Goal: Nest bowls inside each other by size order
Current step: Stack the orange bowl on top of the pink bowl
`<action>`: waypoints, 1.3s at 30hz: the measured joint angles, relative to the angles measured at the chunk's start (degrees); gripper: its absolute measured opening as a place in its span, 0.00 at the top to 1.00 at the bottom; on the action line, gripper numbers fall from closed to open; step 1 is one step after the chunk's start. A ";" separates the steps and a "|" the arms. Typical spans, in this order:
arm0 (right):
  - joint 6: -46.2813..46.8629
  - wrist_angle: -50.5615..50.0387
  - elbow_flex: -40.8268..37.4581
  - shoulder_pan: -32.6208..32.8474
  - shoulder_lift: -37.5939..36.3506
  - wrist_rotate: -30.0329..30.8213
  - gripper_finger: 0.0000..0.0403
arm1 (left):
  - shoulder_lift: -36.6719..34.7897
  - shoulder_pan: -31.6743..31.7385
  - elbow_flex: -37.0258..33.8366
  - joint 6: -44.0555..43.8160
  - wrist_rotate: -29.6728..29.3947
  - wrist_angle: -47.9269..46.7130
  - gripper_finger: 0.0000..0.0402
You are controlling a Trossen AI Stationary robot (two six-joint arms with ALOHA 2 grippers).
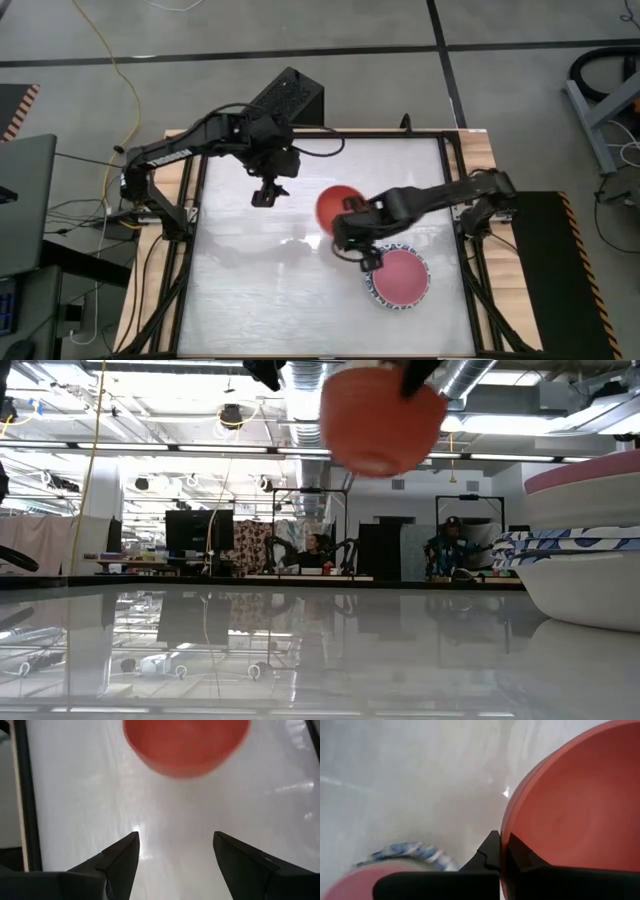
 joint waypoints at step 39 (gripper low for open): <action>70.48 -11.32 -2.21 36.42 0.02 10.36 0.97 | 0.09 4.11 1.00 -4.24 8.14 2.66 0.40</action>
